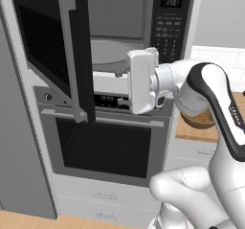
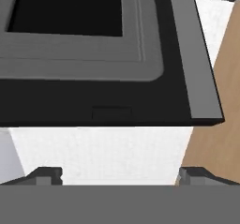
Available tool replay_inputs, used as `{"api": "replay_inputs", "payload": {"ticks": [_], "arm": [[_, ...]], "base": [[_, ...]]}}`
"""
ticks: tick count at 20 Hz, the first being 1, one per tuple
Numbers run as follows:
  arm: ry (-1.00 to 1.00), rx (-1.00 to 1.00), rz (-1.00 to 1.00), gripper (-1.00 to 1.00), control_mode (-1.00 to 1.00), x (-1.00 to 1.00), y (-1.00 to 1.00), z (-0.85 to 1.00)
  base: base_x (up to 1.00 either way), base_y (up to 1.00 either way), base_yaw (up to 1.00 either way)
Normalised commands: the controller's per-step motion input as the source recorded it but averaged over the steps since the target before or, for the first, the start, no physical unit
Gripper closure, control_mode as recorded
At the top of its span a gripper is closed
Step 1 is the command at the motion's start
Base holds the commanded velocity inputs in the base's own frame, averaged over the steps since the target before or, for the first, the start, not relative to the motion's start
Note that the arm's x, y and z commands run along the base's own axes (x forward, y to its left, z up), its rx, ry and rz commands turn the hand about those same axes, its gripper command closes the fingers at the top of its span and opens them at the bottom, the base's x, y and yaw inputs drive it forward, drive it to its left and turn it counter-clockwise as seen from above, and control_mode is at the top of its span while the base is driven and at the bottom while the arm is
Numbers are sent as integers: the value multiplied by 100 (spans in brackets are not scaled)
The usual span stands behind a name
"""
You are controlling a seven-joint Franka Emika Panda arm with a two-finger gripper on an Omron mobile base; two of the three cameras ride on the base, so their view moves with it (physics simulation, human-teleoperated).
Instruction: Open the microwave, place the bowl with waffle inside the microwave, then close the microwave door and turn it on.
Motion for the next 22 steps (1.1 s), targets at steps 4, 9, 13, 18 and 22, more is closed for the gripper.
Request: {"api": "replay_inputs", "payload": {"ticks": [4,9,13,18,22], "arm": [[-10,0,11,-100,-100,53,31,-12],[-10,0,9,-100,-100,53,36,-17],[-11,0,8,-100,-100,50,32,-17],[-16,0,4,-100,-100,18,60,-10],[-18,0,0,-100,-100,3,76,-1]], "base": [[0,0,0],[0,0,0],[0,0,0],[0,0,0],[0,0,0]]}}
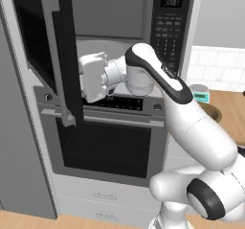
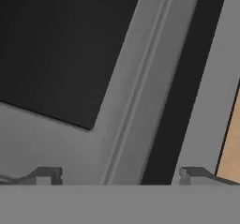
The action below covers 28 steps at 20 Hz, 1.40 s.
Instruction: Open the microwave, place the bowl with waffle inside the microwave, then close the microwave door and turn it on.
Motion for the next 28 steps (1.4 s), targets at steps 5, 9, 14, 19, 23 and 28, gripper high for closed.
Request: {"api": "replay_inputs", "payload": {"ticks": [5,9,14,19,23,28], "arm": [[-18,0,0,-100,-100,5,66,-1],[-20,0,0,-100,-100,3,62,-1],[-23,0,0,-100,-100,0,36,0],[-24,0,0,-100,-100,0,21,0],[-28,5,0,-100,-100,0,2,0],[-25,16,-5,-100,-100,0,-55,9]], "base": [[0,0,0],[0,0,0],[0,0,0],[0,0,0],[0,0,0],[0,0,0]]}}
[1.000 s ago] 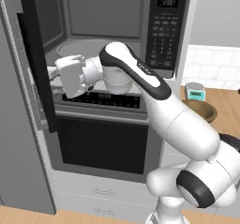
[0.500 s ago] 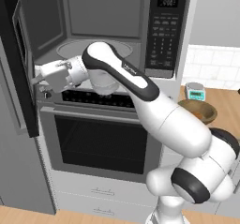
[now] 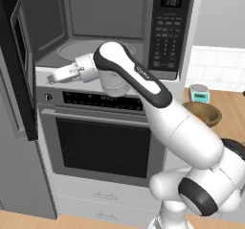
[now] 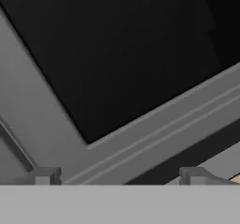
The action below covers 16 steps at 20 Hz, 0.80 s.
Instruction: Open the microwave, place the bowl with waffle inside the microwave, then close the microwave door and turn it on.
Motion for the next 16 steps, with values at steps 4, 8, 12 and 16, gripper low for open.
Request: {"api": "replay_inputs", "payload": {"ticks": [4,8,12,16], "arm": [[-12,25,-25,-100,-100,-11,-100,22],[1,16,-32,-100,-100,-48,-100,25],[15,0,-45,-100,-100,-43,-100,6],[38,-6,-48,-100,-100,-16,-97,0]], "base": [[0,0,0],[0,0,0],[0,0,0],[0,0,0]]}}
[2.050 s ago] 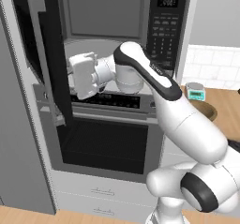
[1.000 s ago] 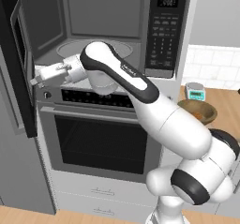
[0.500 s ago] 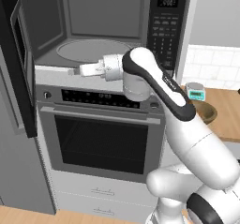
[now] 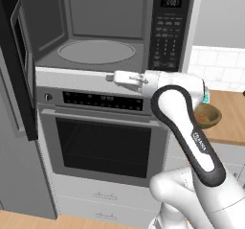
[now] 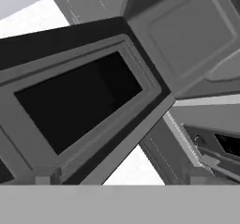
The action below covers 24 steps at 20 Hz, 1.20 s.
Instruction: Open the microwave, place the bowl with waffle inside the microwave, then close the microwave door and turn it on.
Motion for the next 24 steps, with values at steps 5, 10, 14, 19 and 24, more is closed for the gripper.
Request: {"api": "replay_inputs", "payload": {"ticks": [5,10,14,19,24], "arm": [[49,-3,-46,-100,-100,-6,-99,0],[56,-3,-38,-100,-100,-18,-100,0],[50,-5,-34,-100,-100,-37,-100,-10],[12,0,-40,-100,-100,-49,-100,-47],[12,0,-36,-100,-100,-46,-100,-52]], "base": [[0,0,0],[0,0,0],[0,0,0],[0,0,0],[0,0,0]]}}
